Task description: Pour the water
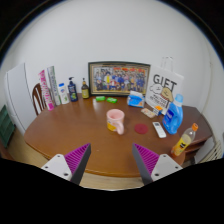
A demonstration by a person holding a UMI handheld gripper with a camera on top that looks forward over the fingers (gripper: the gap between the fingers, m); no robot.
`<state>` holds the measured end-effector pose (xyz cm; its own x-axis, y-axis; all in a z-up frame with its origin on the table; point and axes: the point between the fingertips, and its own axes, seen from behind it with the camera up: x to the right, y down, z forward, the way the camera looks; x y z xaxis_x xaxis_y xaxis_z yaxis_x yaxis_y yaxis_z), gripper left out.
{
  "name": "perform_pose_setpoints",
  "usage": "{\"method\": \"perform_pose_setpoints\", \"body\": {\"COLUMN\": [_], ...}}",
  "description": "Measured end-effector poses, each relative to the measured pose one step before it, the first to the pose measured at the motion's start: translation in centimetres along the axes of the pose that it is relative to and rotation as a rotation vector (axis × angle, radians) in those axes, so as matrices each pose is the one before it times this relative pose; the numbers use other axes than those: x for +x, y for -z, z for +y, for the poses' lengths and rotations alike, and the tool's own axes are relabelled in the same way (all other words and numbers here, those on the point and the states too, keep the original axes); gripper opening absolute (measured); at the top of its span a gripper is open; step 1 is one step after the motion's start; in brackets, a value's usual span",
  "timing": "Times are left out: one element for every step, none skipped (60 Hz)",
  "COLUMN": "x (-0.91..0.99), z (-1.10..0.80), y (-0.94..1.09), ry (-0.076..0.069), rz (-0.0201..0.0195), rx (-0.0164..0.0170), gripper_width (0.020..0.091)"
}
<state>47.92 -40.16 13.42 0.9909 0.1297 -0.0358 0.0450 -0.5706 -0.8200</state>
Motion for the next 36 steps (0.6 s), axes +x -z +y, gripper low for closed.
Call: {"method": "perform_pose_setpoints", "body": {"x": [0.487,0.978,0.786,0.736,0.87,0.783,0.781,0.792,0.847,0.802,0.597,1.084,0.865,0.832,0.803,0.691,0.711,0.657,0.599,0.577,0.504,0.461,0.458,0.439,0.412,0.189,0.482,0.181,-0.04,0.249,0.035,-0.144,-0.179,-0.199,-0.274,-0.265], "z": [0.238,0.443,0.38,0.416,0.427,0.301,0.282,0.348,0.18,0.268,0.075,0.231,0.25,0.398,0.269,0.139,0.197,0.163,0.08,0.059,-0.092,-0.065,-0.208,-0.173,-0.327,-0.386,-0.256,-0.345,-0.466,-0.346,-0.352,-0.48,-0.441,-0.44,-0.41,-0.431], "y": [-0.163,-0.187,-0.232,-0.134,-0.214,-0.249,-0.305,-0.22,-0.252,-0.333,-0.311,-0.402,-0.346,-0.406,-0.469,-0.562,-0.442,-0.437,-0.568,-0.457,-0.512,-0.533,-0.522,-0.571,-0.626,-0.455,-0.813,-0.78,-0.639,-0.768,-0.687,-0.64,-0.704,-0.74,-0.695,-0.676], "ry": [-0.0018,-0.0015,-0.0034,-0.0037,-0.0038,-0.0042,-0.0041,-0.0043,-0.0034,-0.0026,-0.0024,-0.0007,-0.0012,-0.0016,-0.001,-0.0011,-0.0017,-0.0022,-0.0026,-0.0039,-0.0039,-0.0043,-0.0048,-0.0044,-0.0046,-0.0043,-0.0036,-0.0033,-0.0042,-0.004,-0.005,-0.0054,-0.0049,-0.0037,-0.0034,-0.0033], "rz": [0.00951,0.00392,0.00812,0.00841,0.00904,0.00848,0.00744,0.00777,0.00772,0.00833,0.01138,0.00594,0.00892,0.01027,0.01032,0.01024,0.00871,0.00792,0.00789,0.00858,0.00701,0.00674,0.00667,0.0074,0.00635,0.00761,-0.00028,0.00285,0.00556,-0.00142,0.00015,-0.00195,-0.00285,-0.00375,-0.00231,-0.00129], "rx": [-0.00327,-0.00016,-0.00283,-0.00226,-0.00148,-0.00037,-0.00116,-0.00132,-0.00087,0.00056,0.0001,0.00412,0.00232,0.00162,0.00021,0.00127,0.00109,0.00066,0.00025,0.00154,0.00168,0.00245,0.00271,0.00346,0.00423,0.00254,0.00552,0.00432,0.00388,0.00675,0.00441,0.00477,0.00573,0.00709,0.0066,0.00541], "gripper_width": [0.0854,0.0853,0.0853,0.0853,0.0852,0.0853,0.0856,0.0858,0.0856,0.0857,0.0856,0.0856,0.0856,0.0855,0.0857,0.0856,0.0857,0.0855,0.0855,0.0856,0.0856,0.0856,0.0858,0.0856,0.0855,0.0855,0.0857,0.0858,0.0857,0.0856,0.0857,0.0857,0.0859,0.0858,0.086,0.0858]}}
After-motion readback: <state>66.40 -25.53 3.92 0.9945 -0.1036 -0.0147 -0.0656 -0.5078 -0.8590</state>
